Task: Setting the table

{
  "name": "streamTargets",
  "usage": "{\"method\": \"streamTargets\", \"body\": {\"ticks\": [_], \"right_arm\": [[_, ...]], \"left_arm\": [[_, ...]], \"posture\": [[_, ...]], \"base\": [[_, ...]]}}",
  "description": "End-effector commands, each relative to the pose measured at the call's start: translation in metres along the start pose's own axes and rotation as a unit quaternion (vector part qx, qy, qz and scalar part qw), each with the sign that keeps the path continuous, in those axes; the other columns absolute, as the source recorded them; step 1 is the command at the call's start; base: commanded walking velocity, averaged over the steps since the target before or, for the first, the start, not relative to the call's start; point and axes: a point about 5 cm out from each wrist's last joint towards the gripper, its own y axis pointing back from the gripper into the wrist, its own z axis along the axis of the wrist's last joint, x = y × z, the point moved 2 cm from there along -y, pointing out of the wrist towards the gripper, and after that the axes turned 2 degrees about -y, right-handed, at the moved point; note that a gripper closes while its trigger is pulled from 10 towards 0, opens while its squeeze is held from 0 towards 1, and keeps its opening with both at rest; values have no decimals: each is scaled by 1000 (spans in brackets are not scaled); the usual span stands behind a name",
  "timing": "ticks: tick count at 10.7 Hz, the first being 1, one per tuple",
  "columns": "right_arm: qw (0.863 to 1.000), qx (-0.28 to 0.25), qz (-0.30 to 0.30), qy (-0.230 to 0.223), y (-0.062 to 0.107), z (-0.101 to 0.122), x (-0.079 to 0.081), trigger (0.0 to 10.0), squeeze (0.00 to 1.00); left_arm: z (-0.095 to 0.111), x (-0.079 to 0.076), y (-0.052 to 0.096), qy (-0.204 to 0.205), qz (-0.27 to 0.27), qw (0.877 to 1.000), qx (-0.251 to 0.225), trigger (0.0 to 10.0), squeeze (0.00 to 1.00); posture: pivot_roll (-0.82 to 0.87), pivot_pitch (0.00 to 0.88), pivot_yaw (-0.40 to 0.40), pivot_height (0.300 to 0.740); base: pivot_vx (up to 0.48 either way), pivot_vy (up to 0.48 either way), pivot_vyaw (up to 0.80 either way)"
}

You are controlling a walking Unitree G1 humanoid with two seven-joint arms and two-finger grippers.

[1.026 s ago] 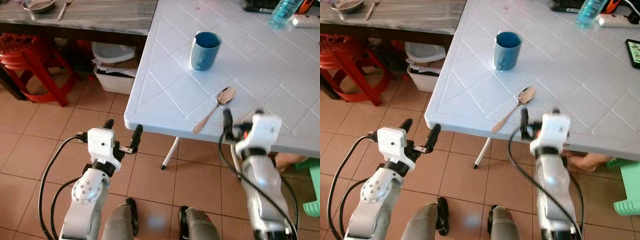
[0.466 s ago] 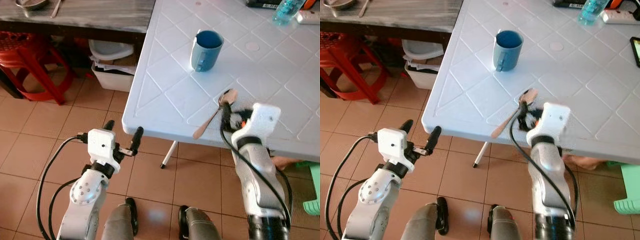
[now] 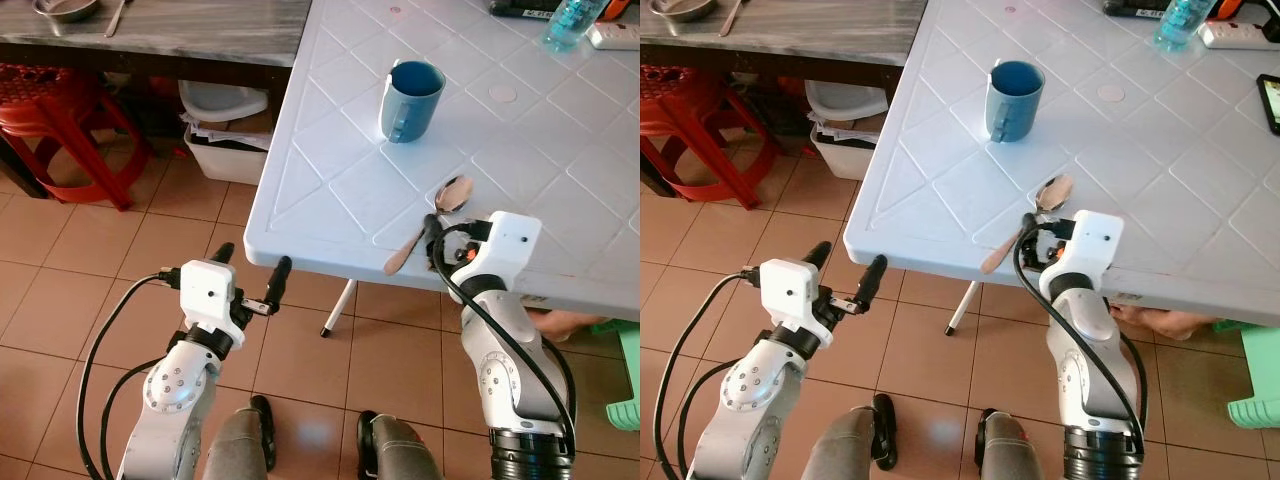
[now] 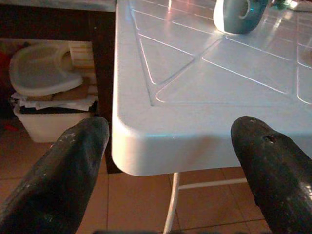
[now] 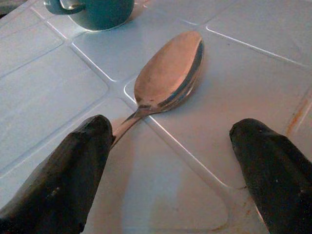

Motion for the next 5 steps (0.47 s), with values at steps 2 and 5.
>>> {"method": "streamTargets", "body": {"ticks": [2, 5], "right_arm": [[1000, 2, 24, -14, -3, 6, 6, 10000, 0], [997, 33, 46, -52, -8, 4, 17, 10000, 0]], "left_arm": [[0, 0, 2, -3, -1, 1000, 3, 10000, 0], [1, -2, 1, -2, -3, 1000, 3, 10000, 0]], "posture": [[-30, 244, 22, 740], [-26, 243, 22, 740]], "base": [[0, 0, 0], [0, 0, 0]]}}
